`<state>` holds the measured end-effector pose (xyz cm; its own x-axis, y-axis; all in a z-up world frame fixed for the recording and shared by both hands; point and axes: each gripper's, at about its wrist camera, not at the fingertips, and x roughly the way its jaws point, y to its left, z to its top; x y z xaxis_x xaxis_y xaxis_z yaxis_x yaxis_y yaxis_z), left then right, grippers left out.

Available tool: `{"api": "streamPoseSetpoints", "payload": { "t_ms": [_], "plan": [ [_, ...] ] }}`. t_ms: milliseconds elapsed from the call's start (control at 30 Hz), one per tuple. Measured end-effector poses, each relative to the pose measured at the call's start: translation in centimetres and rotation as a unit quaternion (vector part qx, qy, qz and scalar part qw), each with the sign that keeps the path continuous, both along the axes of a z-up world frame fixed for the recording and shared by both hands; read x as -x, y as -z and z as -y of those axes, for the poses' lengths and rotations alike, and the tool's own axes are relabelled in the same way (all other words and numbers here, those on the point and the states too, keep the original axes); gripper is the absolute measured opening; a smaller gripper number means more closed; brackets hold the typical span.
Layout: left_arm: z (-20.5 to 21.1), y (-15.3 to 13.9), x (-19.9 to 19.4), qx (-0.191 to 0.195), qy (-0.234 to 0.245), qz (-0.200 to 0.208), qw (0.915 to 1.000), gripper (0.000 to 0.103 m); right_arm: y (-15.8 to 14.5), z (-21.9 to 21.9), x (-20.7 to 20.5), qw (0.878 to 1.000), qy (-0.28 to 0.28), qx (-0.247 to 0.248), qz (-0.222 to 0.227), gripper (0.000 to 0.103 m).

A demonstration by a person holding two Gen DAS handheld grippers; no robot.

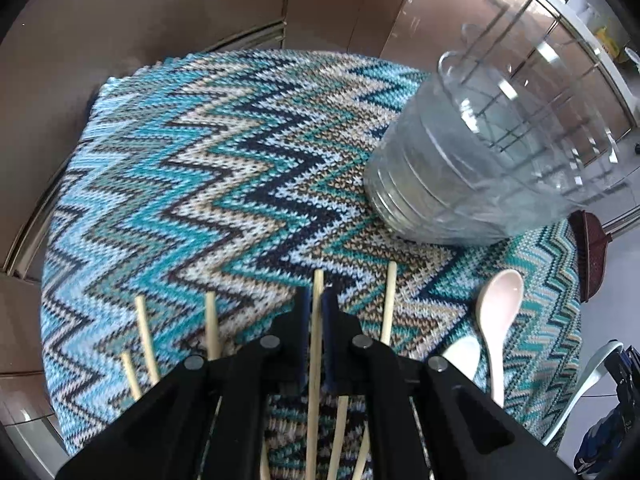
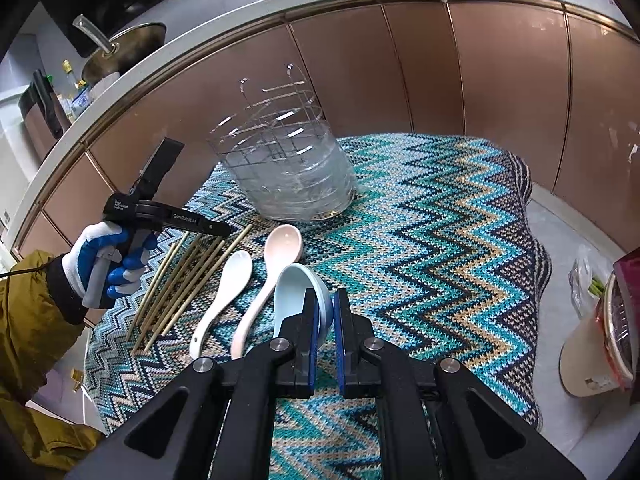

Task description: Organize utensils

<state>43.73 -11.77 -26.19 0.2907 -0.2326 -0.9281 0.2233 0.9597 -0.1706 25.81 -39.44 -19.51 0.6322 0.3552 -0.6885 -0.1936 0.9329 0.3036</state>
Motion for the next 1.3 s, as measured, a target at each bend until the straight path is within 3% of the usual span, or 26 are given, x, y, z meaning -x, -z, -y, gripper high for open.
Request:
{"api": "streamPoseSetpoints", "payload": {
  "t_ms": [233, 500, 567, 633, 800, 867, 900, 933, 1300],
  "plan": [
    [-2.0, -4.3, 3.7, 0.034, -0.002, 0.034, 0.9989, 0.004, -4.1, -1.2, 3.5, 0.999, 0.008, 0.014, 0.034, 0.007],
    [-2.5, -6.0, 5.6, 0.076, 0.005, 0.015, 0.9970, 0.008, -6.1, -2.1, 6.6, 0.998, 0.014, 0.013, 0.052, 0.007],
    [-2.6, -5.8, 5.2, 0.079, 0.006, 0.008, 0.9968, 0.017, -6.0, -1.9, 6.7, 0.998, 0.019, 0.009, 0.052, 0.008],
    [-2.5, -5.8, 5.0, 0.081, 0.003, 0.008, 0.9967, 0.039, -5.7, -1.5, 6.6, 0.998, 0.022, 0.004, 0.051, 0.008],
    [-2.3, -5.3, 4.2, 0.075, 0.001, 0.004, 0.9971, 0.041, -4.7, -0.9, 6.5, 0.999, 0.025, -0.003, 0.046, 0.008],
    [-2.1, -4.9, 3.9, 0.070, 0.001, -0.003, 0.9976, 0.039, -4.2, -0.6, 6.3, 0.999, 0.026, -0.005, 0.043, 0.008],
    [-2.1, -4.6, 3.8, 0.067, 0.000, -0.008, 0.9977, 0.026, -3.9, -0.5, 6.2, 0.999, 0.027, -0.008, 0.041, 0.008],
    [-2.0, -4.1, 3.5, 0.060, -0.005, -0.020, 0.9980, 0.002, -3.7, -0.3, 6.1, 0.999, 0.028, -0.010, 0.041, 0.008],
    [-1.5, -1.5, 1.2, 0.067, -0.035, -0.073, 0.9945, 0.000, -1.6, 1.4, 4.7, 0.999, 0.038, -0.024, 0.029, 0.008]
  ]
}}
